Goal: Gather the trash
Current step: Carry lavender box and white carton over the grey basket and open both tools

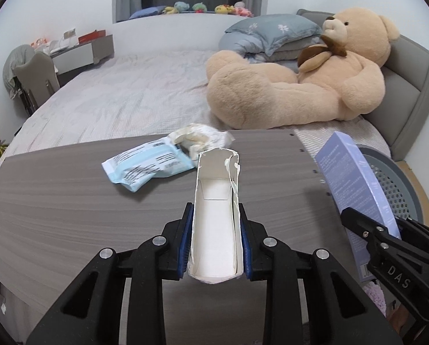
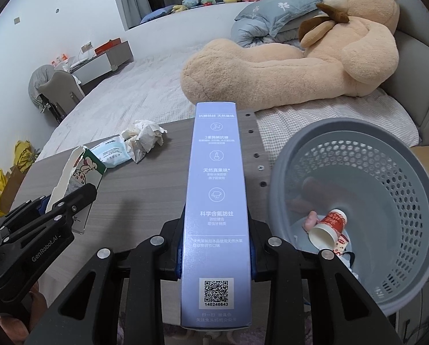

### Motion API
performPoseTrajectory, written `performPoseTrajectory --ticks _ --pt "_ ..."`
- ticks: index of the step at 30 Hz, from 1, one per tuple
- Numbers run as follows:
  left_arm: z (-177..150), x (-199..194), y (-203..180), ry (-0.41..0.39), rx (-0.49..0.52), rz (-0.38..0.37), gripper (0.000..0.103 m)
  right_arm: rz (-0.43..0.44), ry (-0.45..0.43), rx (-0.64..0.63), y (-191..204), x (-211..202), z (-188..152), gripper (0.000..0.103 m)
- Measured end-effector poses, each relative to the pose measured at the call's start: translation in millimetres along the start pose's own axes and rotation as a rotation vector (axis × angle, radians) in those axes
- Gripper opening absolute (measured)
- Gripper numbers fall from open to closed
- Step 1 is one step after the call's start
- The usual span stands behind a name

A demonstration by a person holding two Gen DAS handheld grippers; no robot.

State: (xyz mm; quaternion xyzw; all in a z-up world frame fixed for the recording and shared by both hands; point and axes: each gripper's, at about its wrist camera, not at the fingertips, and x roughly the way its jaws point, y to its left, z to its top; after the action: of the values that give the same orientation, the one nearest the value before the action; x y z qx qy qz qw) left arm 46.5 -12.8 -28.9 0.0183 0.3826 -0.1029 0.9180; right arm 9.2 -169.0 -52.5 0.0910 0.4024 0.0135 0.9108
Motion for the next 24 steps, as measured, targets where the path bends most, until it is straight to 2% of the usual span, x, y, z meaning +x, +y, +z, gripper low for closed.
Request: performPoseTrajectory --ticks 9,24 --pt "4.2 -9.3 -65.8 -0.002 0.093 -0.07 0.028 -0.035 -0.044 0.085 -56.6 -38.1 -11.7 0.031" --pt "20.8 17.0 -168.6 0.056 0.224 -0.158 0.028 -0.104 -0.039 0.236 -158.4 -52.5 -13.9 0.031"
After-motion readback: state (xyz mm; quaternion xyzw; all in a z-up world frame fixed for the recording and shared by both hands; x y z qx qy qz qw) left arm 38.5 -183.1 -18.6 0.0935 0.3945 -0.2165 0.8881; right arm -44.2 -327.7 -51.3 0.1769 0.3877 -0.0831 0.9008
